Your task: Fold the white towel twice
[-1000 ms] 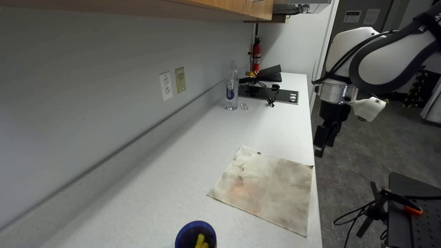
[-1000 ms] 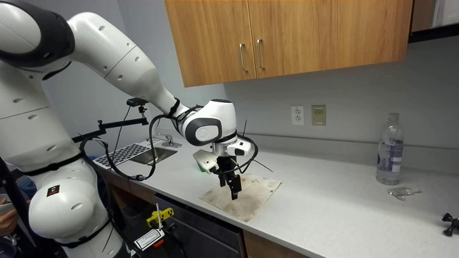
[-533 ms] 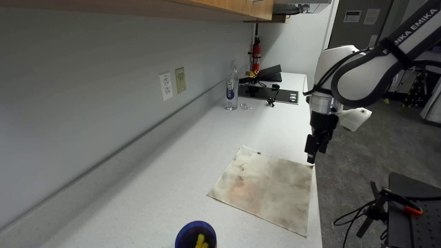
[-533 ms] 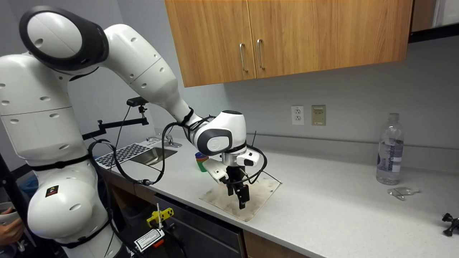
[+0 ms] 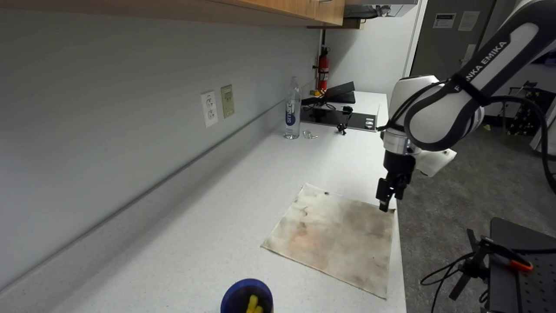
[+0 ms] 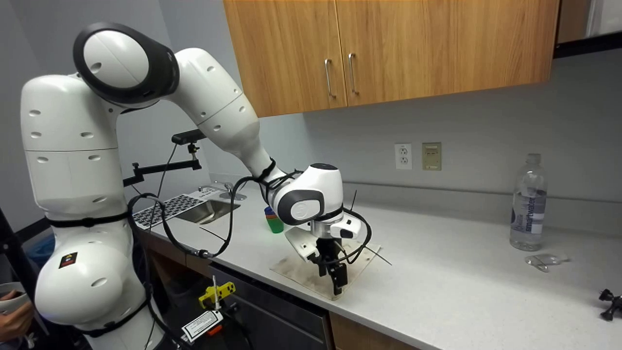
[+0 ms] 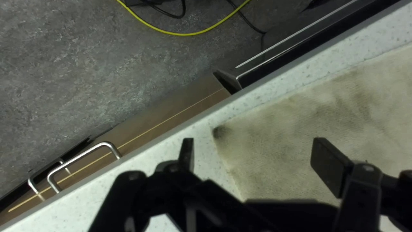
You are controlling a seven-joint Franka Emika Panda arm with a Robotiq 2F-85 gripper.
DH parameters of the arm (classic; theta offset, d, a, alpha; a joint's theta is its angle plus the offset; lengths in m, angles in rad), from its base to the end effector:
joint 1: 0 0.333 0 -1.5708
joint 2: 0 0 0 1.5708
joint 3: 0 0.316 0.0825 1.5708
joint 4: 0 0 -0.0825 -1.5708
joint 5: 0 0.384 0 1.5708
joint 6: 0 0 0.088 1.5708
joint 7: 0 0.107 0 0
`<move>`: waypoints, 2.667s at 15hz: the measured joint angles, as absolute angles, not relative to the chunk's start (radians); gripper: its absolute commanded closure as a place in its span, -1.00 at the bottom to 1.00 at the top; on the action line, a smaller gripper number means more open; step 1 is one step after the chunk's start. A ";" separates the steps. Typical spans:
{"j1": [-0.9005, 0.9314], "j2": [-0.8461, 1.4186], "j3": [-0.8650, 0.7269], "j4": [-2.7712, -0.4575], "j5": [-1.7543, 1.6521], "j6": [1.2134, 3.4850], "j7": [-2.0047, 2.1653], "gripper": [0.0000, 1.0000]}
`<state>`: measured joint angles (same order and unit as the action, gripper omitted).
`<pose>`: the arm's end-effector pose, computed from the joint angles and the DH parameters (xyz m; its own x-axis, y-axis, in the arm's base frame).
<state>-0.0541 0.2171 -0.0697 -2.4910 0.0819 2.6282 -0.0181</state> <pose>0.4600 -0.0605 0.1965 0.9813 -0.1753 -0.0791 -0.1774 -0.9839 -0.0209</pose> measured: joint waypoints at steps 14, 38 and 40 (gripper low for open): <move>-0.081 0.305 -0.047 -2.456 0.177 2.655 -0.023 -0.74; -0.035 0.256 -0.095 -2.435 0.018 2.563 0.181 0.99; -0.010 0.216 -0.092 -2.422 -0.028 2.501 0.214 0.99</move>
